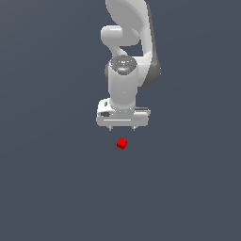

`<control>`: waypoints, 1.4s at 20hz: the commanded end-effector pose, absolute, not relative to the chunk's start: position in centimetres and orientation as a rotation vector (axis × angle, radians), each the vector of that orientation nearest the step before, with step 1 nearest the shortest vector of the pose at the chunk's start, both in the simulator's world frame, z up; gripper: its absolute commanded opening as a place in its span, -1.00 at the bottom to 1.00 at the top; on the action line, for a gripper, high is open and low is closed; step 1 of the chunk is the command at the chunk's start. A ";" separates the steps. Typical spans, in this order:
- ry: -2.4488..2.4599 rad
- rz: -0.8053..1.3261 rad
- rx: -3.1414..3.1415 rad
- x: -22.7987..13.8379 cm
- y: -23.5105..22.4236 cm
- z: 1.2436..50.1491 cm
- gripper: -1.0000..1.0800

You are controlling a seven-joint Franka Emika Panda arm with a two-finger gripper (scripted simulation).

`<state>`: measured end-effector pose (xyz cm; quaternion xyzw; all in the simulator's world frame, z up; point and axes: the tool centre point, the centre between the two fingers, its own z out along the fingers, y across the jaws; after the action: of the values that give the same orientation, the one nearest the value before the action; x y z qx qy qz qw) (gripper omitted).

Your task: Pick up the red cube and move it to a goal position.

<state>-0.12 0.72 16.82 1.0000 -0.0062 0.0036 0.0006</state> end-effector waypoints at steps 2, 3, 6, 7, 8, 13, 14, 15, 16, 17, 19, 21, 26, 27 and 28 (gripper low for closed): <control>-0.021 0.011 3.140 -0.1 0.7 16.8 0.92; -0.024 0.011 3.140 -0.1 0.7 16.7 0.92; -0.047 0.011 3.140 -0.1 0.7 16.3 0.92; -0.059 0.011 3.140 -0.2 0.7 16.0 0.92; -0.073 0.011 3.139 -0.2 0.7 15.7 0.92; -0.179 0.009 3.135 -0.3 0.7 13.5 0.92; -0.207 0.009 3.133 -0.3 0.7 13.0 0.92; -0.238 0.008 3.130 -0.4 0.7 12.3 0.92; -0.271 0.008 3.128 -0.4 0.6 11.7 0.92; -0.307 0.007 3.124 -0.5 0.6 10.9 0.92; -0.385 0.006 3.115 -0.5 0.6 9.3 0.92; -0.459 0.005 3.105 -0.6 0.6 7.8 0.92; -0.609 0.003 3.079 -0.7 0.6 4.6 0.92; -0.632 0.002 3.075 -0.7 0.6 4.1 0.92; -0.653 0.002 3.070 -0.7 0.6 3.7 0.92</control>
<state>-0.76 0.65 4.42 0.9806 -0.1959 0.0002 0.0013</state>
